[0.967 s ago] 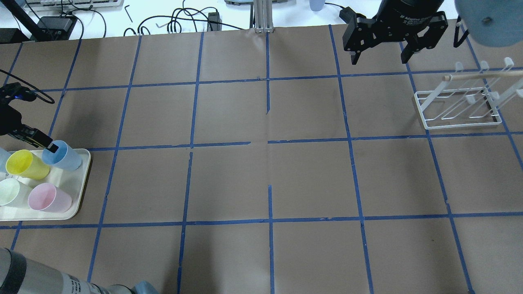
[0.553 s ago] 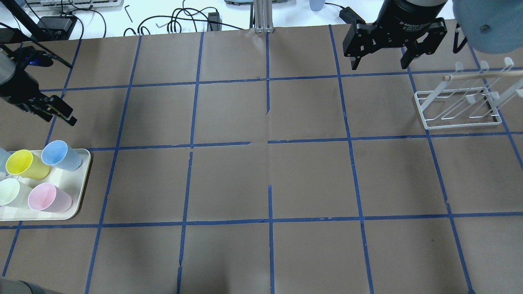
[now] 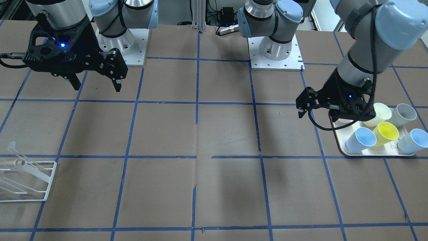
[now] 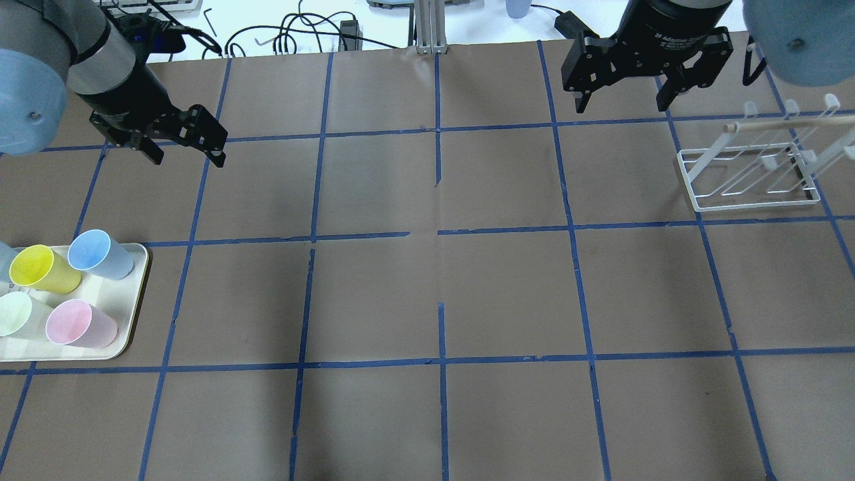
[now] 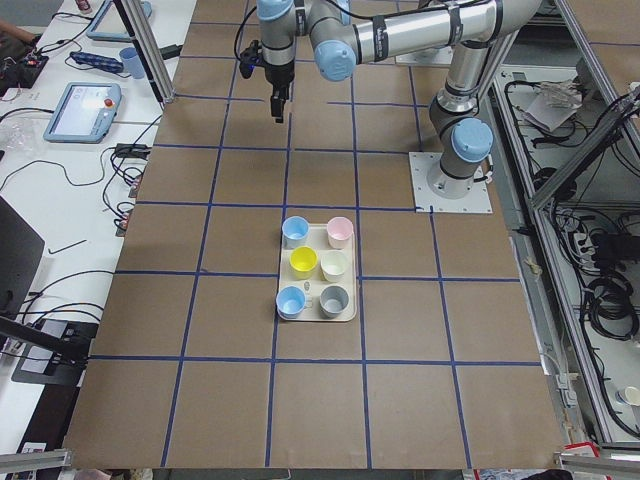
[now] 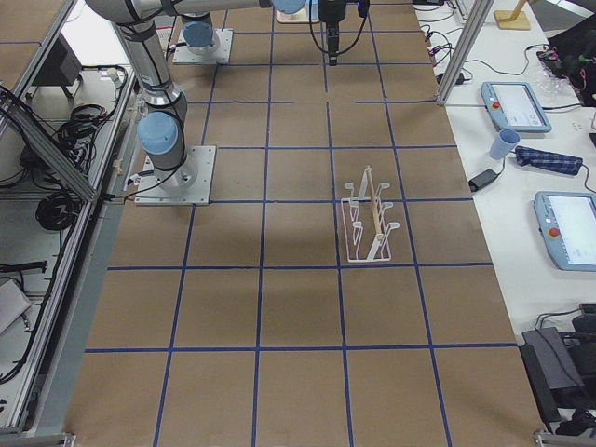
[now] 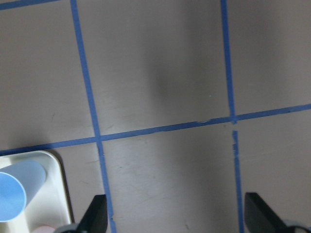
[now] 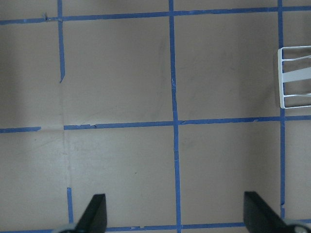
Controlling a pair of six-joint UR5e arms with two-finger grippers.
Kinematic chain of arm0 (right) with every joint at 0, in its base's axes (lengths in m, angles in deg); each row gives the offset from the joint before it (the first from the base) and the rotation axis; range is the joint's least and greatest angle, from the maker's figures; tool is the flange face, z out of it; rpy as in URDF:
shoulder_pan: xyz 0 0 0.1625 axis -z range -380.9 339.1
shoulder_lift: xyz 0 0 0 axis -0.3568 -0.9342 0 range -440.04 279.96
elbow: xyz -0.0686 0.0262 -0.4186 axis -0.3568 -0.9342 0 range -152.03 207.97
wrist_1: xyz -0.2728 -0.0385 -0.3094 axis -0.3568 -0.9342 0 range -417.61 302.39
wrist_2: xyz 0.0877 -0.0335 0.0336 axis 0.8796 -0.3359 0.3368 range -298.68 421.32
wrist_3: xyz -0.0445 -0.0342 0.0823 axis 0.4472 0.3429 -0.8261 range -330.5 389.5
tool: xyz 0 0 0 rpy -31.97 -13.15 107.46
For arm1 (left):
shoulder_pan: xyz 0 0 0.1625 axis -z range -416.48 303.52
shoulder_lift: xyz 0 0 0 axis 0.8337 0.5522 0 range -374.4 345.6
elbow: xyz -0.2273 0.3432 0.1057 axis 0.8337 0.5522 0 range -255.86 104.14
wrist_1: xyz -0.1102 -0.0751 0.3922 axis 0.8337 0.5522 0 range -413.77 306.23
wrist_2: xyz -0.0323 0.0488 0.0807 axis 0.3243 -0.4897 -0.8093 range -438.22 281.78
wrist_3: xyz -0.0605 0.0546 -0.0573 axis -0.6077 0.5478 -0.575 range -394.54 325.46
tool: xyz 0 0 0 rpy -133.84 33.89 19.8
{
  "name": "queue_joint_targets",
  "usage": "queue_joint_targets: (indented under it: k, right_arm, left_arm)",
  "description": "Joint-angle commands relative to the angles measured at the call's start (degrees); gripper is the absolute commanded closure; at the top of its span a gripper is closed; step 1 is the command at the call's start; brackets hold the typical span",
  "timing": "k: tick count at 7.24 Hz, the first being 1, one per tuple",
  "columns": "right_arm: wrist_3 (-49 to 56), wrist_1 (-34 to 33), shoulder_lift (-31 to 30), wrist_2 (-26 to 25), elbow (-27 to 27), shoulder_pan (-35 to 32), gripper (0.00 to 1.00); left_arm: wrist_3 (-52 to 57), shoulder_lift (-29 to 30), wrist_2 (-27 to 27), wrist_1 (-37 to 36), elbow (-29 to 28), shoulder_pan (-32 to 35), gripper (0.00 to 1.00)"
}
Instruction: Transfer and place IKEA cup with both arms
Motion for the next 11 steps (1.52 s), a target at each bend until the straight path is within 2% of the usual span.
queue_joint_targets:
  k: [1, 2, 3, 4, 6, 11]
  right_arm:
    - [0.02, 0.12, -0.05, -0.04, -0.05, 0.00, 0.00]
    - [-0.07, 0.04, 0.04, -0.04, -0.05, 0.00, 0.00]
    - [-0.07, 0.04, 0.04, -0.04, 0.04, 0.00, 0.00]
    - [-0.07, -0.05, 0.04, -0.04, 0.04, 0.00, 0.00]
    - [-0.07, 0.04, 0.04, -0.04, 0.04, 0.00, 0.00]
    - [-0.07, -0.05, 0.04, -0.04, 0.04, 0.00, 0.00]
  left_arm:
    - [-5.16, -3.20, 0.04, 6.39, -2.03, 3.36, 0.00]
    - [-5.69, -4.00, -0.22, 10.35, -4.05, 3.36, 0.00]
    - [-7.53, -3.75, -0.14, 11.08, -5.37, 3.63, 0.00]
    - [-11.29, -2.79, -0.05, 10.57, -5.56, 4.58, 0.00]
    - [-10.62, -2.42, -0.14, 7.60, -5.65, 5.03, 0.00]
    - [-7.37, -2.87, -0.14, 7.57, -5.65, 5.21, 0.00]
